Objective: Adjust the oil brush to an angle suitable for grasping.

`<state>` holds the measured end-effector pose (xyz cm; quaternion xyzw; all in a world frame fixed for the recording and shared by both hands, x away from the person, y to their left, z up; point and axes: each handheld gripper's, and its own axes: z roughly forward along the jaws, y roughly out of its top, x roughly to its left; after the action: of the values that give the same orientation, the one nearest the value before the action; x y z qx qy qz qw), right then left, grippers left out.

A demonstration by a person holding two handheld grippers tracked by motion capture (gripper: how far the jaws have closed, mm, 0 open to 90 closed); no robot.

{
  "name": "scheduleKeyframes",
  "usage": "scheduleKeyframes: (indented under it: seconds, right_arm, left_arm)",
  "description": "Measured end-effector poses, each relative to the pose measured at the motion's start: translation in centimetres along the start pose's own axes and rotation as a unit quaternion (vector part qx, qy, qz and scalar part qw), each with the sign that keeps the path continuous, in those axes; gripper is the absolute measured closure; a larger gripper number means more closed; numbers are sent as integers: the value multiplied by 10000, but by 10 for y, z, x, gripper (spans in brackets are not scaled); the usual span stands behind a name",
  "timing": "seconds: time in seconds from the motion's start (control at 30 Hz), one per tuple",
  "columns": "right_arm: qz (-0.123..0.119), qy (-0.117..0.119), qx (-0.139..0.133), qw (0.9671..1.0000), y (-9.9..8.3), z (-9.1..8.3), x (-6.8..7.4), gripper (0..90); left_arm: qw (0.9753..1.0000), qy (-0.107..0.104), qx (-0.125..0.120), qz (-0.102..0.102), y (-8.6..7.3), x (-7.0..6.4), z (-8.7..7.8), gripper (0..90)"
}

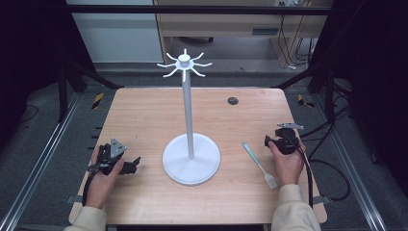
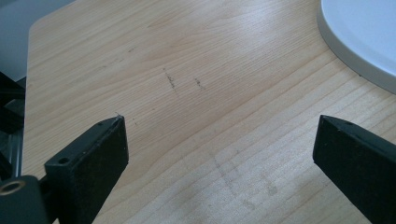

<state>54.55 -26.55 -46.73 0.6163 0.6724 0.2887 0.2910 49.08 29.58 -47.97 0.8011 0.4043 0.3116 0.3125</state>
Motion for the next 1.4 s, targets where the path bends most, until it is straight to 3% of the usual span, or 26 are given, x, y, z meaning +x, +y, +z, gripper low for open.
scheduleKeyframes:
  seconds: [0.3, 0.33, 0.57, 0.77, 0.87, 1.2, 1.4]
  right_arm:
    - [-514, 262, 188, 9982, 0, -2, 10, 589]
    - [-675, 348, 232, 9968, 0, -3, 16, 651]
    - [-1068, 613, 253, 9921, 4, -7, 33, 816]
    - [-1400, 786, 450, 9860, 6, -7, 51, 900]
    - [-1407, 840, 566, 9849, 6, -5, 54, 900]
    - [-1135, 993, 784, 9855, 6, 0, 51, 900]
    - [-1078, 1048, 985, 9837, 3, 9, 51, 900]
  left_arm:
    - [10000, -12, 19, 33, 0, -2, 1, 29]
    - [10000, -6, 19, 29, 0, -1, 1, 29]
    - [10000, 5, 18, 19, 0, 0, 0, 29]
    - [10000, -3, 36, 65, 0, -2, 1, 29]
    - [10000, 15, 47, 53, 0, -1, 1, 29]
    - [10000, 0, 59, 65, 0, -2, 2, 29]
    - [9999, 2, 68, 75, 0, -2, 2, 29]
